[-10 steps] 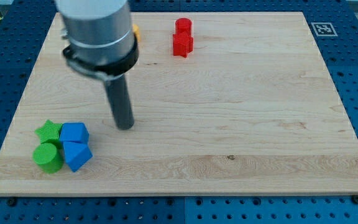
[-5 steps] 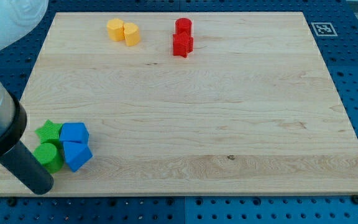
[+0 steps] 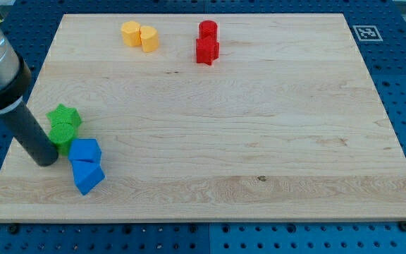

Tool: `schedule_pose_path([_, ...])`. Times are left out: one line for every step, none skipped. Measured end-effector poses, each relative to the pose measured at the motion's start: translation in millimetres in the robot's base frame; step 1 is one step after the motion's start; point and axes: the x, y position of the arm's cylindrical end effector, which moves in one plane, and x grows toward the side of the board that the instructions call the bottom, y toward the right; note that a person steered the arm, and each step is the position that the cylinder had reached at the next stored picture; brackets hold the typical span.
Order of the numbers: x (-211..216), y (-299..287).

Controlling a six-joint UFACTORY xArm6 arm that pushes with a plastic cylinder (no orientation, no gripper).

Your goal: Move the green circle along with green star towards the center left

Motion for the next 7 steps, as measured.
schedule_pose_path([-19,-5])
schedule_pose_path([-31,-10])
schedule_pose_path([-34,-14])
schedule_pose_path([-45,-14])
schedule_pose_path([-51,-13])
schedule_pose_path([-52,-11])
schedule_pose_path([-52,-17])
